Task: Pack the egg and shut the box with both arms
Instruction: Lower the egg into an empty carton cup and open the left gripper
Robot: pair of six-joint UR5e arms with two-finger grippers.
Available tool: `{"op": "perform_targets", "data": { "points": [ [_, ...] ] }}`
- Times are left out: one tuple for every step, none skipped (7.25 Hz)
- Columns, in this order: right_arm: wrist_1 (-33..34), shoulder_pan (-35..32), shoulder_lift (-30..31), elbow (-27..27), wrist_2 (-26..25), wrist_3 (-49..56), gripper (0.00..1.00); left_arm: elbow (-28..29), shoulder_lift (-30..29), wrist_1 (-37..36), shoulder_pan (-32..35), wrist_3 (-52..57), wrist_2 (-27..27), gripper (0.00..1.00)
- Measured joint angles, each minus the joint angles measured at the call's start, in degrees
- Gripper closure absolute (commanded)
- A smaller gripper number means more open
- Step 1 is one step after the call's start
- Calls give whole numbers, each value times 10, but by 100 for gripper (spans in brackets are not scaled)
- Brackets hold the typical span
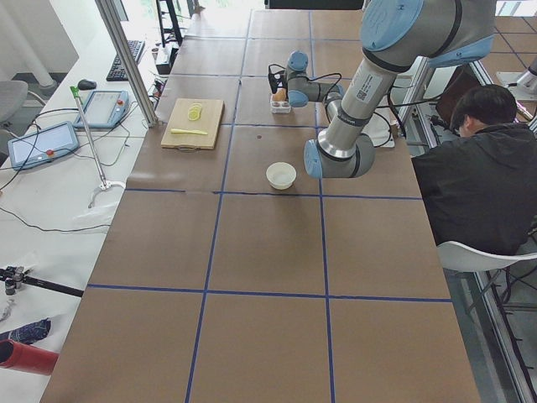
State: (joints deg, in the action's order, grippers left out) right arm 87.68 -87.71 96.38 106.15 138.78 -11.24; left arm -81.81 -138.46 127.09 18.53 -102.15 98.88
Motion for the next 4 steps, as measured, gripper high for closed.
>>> {"op": "perform_targets", "data": {
  "points": [
    [-2, 0, 0, 0, 0, 0, 0, 3, 0, 2, 0, 2, 0, 33],
    [-3, 0, 0, -1, -1, 0, 0, 4, 2, 2, -1, 11, 0, 16],
    [-4, 0, -1, -1, -1, 0, 0, 4, 3, 3, -1, 25, 0, 8],
    [-4, 0, -2, -1, -1, 1, 0, 4, 3, 3, -1, 37, 0, 3]
  ]
}}
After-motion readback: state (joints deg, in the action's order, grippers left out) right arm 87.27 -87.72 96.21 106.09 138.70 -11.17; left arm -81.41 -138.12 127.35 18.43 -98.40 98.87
